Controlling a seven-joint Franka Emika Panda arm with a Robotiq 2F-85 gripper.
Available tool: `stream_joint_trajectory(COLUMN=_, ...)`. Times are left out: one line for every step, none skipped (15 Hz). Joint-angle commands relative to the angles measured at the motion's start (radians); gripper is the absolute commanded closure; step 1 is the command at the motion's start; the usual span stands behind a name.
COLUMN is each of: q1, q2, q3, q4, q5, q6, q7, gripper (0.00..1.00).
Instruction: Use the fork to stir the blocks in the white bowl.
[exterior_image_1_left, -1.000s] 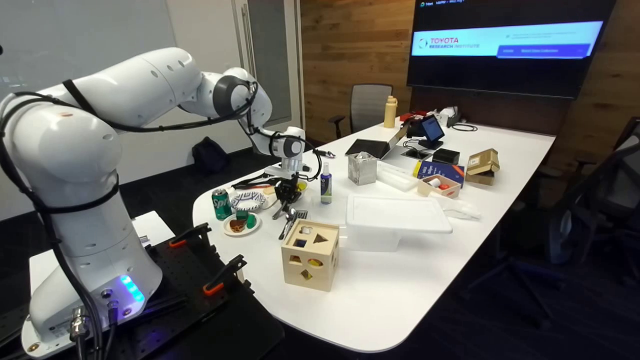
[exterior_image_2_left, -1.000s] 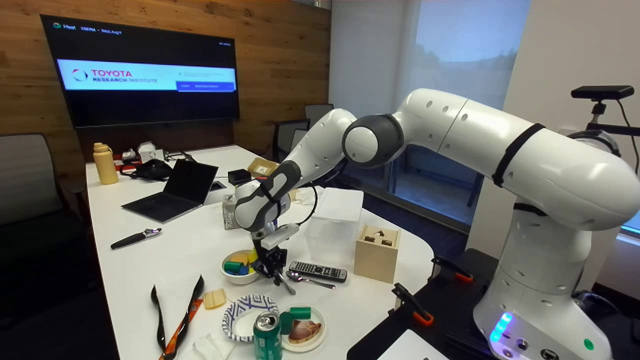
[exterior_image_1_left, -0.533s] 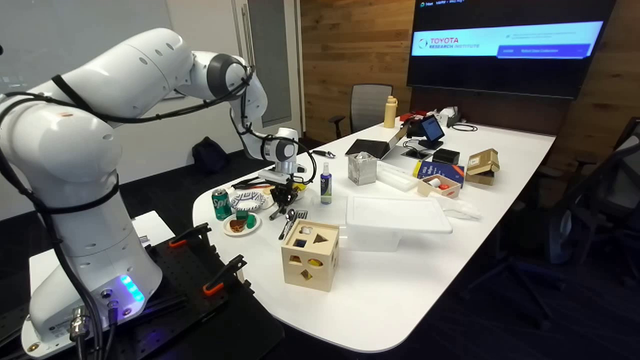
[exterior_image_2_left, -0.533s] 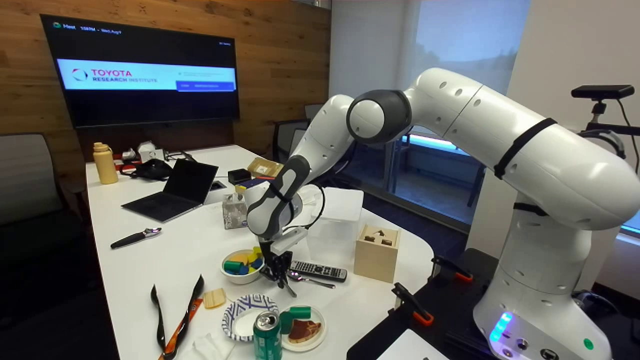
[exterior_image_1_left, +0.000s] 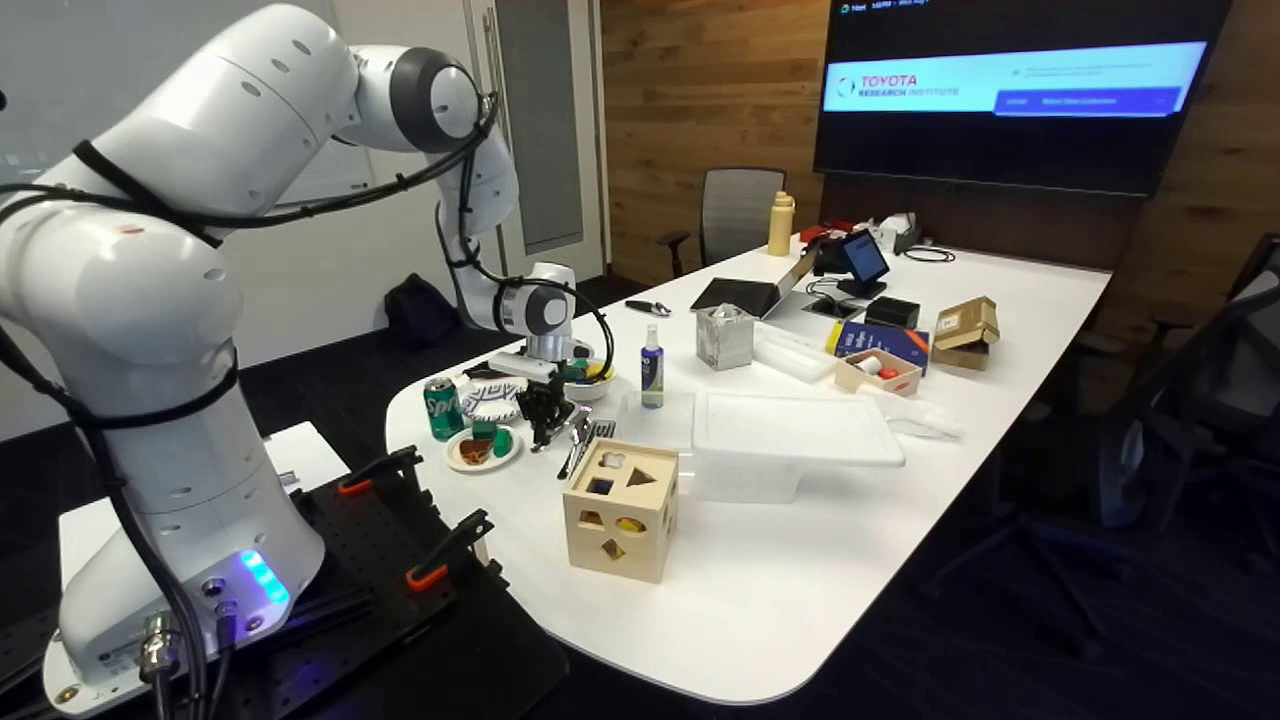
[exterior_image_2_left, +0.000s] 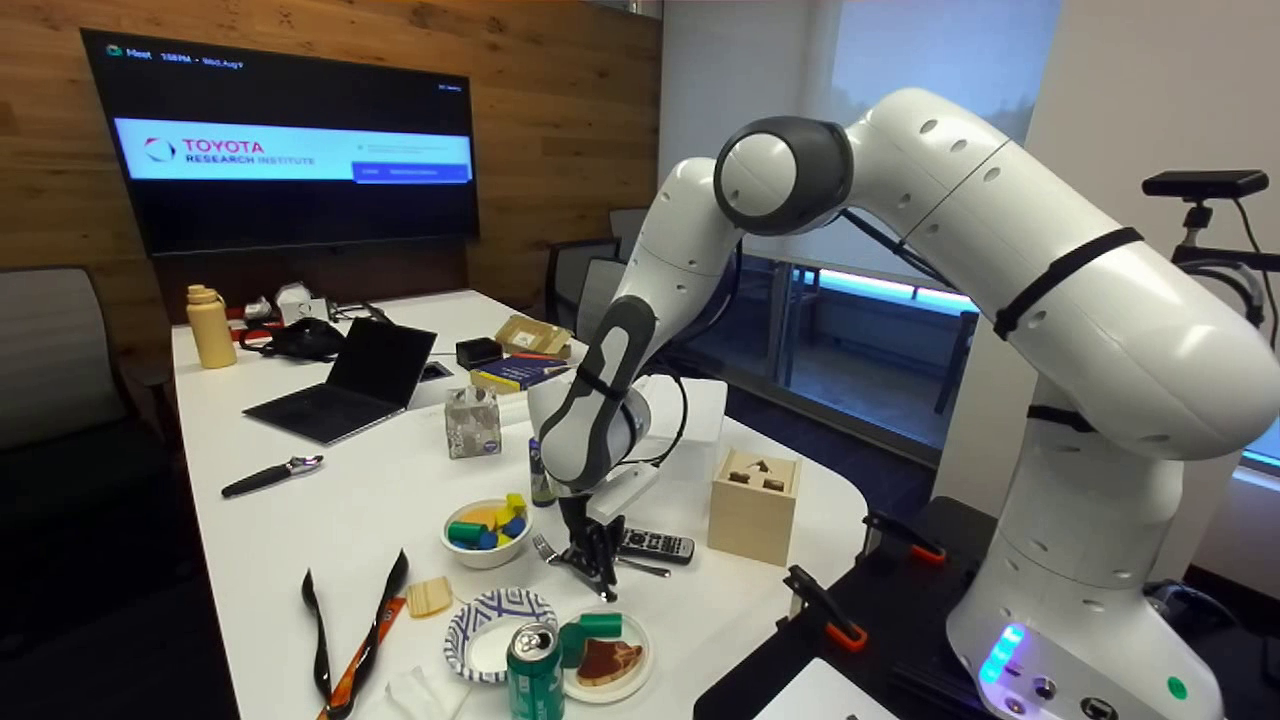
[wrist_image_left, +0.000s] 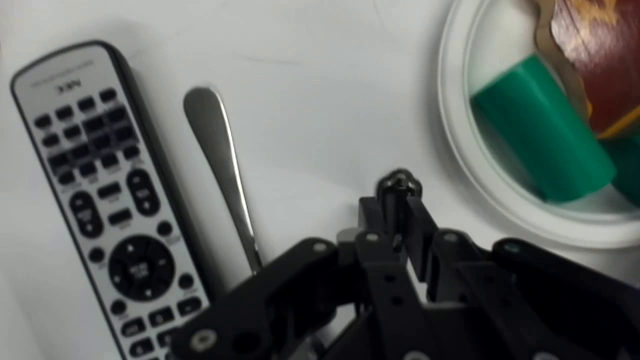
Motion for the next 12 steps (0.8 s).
stream_joint_trajectory(q1=-0.034, q2=-0.167, q3=0.002, q4=-0.241, q5=-0.018, q6=0.062, q7=-0.036, gripper=0.95)
stream_joint_trajectory(q1=-0.044, q2=-0.2, q3=0.001, q4=-0.291, q5=-0.018, q6=0.074, q7=-0.041, gripper=0.95)
stream_joint_trajectory(q1=-0.056, q2=-0.237, q3=0.001, q4=-0.343, q5=-0.02, q6=0.086, q7=-0.051, gripper=0.95)
stream_joint_trajectory(q1=-0.07, q2=-0.274, q3=0.003, q4=-0.396, q5=-0.021, q6=0.099, q7=-0.067, gripper=0.95)
stream_joint_trajectory(q1=-0.083, q2=-0.303, q3=0.004, q4=-0.432, q5=-0.024, q6=0.107, q7=-0.081, gripper=0.74)
stream_joint_trajectory(q1=-0.09, q2=-0.33, q3=0.004, q4=-0.458, q5=-0.029, q6=0.111, q7=-0.095, gripper=0.53)
stream_joint_trajectory(q1=-0.089, q2=-0.359, q3=-0.002, q4=-0.481, q5=-0.044, q6=0.108, q7=-0.105, gripper=0.48)
stream_joint_trajectory(q1=-0.09, q2=-0.386, q3=-0.003, q4=-0.501, q5=-0.056, q6=0.111, q7=-0.111, gripper=0.41)
stream_joint_trajectory(q1=-0.083, q2=-0.417, q3=-0.01, q4=-0.521, q5=-0.076, q6=0.126, q7=-0.108, gripper=0.33)
stream_joint_trajectory(q1=-0.077, q2=-0.443, q3=-0.015, q4=-0.538, q5=-0.099, q6=0.143, q7=-0.103, gripper=0.26)
stream_joint_trajectory(q1=-0.071, q2=-0.47, q3=-0.019, q4=-0.553, q5=-0.122, q6=0.163, q7=-0.097, gripper=0.17)
stream_joint_trajectory(q1=-0.067, q2=-0.493, q3=-0.021, q4=-0.564, q5=-0.143, q6=0.175, q7=-0.097, gripper=0.11)
